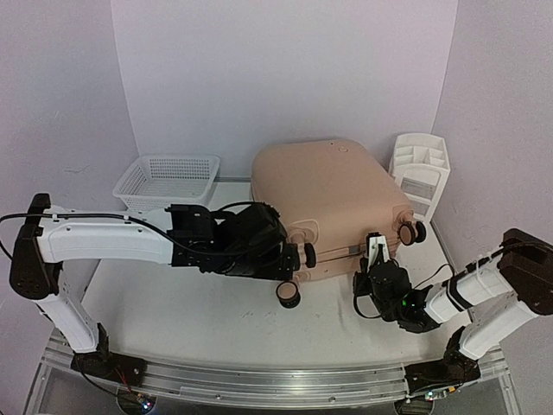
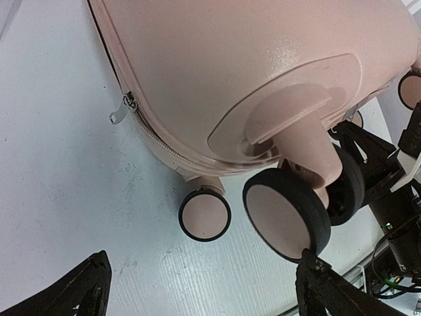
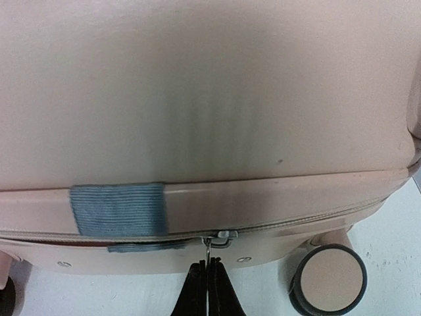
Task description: Open, take out, and arrange the luggage
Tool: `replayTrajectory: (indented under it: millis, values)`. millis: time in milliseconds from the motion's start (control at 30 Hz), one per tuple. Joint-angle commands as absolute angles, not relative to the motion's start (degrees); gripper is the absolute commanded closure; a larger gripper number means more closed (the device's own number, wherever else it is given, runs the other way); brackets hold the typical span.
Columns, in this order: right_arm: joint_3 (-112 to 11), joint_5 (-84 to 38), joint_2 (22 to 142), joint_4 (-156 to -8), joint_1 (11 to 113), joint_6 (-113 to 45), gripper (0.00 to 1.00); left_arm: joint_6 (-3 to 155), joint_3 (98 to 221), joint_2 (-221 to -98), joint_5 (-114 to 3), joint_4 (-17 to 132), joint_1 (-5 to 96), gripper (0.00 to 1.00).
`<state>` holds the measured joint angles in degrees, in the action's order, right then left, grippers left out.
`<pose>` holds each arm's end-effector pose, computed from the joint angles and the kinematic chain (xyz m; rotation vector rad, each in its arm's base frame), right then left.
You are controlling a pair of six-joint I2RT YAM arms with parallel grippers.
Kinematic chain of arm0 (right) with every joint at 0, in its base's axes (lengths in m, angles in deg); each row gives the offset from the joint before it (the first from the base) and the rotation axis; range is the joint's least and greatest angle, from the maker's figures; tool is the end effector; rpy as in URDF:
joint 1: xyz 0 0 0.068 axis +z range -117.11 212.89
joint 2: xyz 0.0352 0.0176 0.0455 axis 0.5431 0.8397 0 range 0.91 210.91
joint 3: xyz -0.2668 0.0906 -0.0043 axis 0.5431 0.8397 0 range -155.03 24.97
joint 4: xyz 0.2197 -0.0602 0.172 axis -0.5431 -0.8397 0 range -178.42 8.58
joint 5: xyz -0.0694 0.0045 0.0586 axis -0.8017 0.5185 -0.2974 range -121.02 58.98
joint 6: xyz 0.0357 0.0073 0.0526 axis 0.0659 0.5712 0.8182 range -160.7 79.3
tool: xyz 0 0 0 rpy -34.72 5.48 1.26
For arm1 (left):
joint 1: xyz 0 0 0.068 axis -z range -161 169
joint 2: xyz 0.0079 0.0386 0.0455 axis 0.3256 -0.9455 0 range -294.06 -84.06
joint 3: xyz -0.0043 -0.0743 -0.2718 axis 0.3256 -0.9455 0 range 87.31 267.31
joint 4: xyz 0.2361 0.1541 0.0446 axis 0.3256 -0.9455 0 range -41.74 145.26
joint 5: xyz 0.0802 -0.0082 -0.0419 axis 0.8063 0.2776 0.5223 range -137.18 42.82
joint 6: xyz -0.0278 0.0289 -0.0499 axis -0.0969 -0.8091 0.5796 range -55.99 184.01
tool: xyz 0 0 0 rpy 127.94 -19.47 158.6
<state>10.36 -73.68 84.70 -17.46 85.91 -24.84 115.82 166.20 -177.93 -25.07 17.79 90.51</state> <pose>0.1789 0.1815 0.1437 0.0299 1.6461 0.3012 0.1409 -0.3624 0.2792 0.2594 2.4463 -0.5068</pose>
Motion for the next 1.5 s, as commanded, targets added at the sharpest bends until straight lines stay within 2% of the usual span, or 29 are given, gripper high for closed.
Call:
replayTrajectory:
  millis: [0,167,267,367,467,767,1000,1167,1467]
  values:
    - [9.88,-67.99,84.18,-18.01,86.85,-25.7,1.0,121.31,172.69,-182.31,-21.87,29.01,92.92,0.0]
    - [11.44,-67.17,84.01,-15.15,86.81,-27.59,1.0,120.32,175.3,-183.45,-17.56,27.87,93.73,0.0]
    - [12.55,-69.01,82.53,-14.71,86.71,-27.93,1.0,122.58,171.74,-181.02,-15.32,26.79,92.43,0.0]
    - [13.74,-69.39,80.97,-15.07,85.86,-28.02,1.0,123.73,167.23,-178.34,-19.96,26.77,87.97,0.03]
    - [14.5,-69.87,78.87,-18.68,83.96,-25.56,1.0,122.54,163.7,-174.56,-17.07,26.49,86.69,0.05]
    - [17.93,-63.26,71.52,-23.52,77.3,-22.96,1.0,122.42,156.93,-163.89,-16.45,24.82,85.19,0.08]
    - [16.26,-59.71,71.37,-24.99,77.28,-24.46,1.0,127.7,165.61,-169.84,-16.86,23.58,93.69,0.0]
    - [15.63,-59.08,70.67,-26.69,77.28,-24.97,1.0,133.13,173.79,-178.4,-18.96,22.76,96.78,0.0]
    - [16.22,-58.97,68.67,-28.39,77.32,-24.8,1.0,130.14,187.68,-191.34,-18.17,16.31,97.96,0.0]
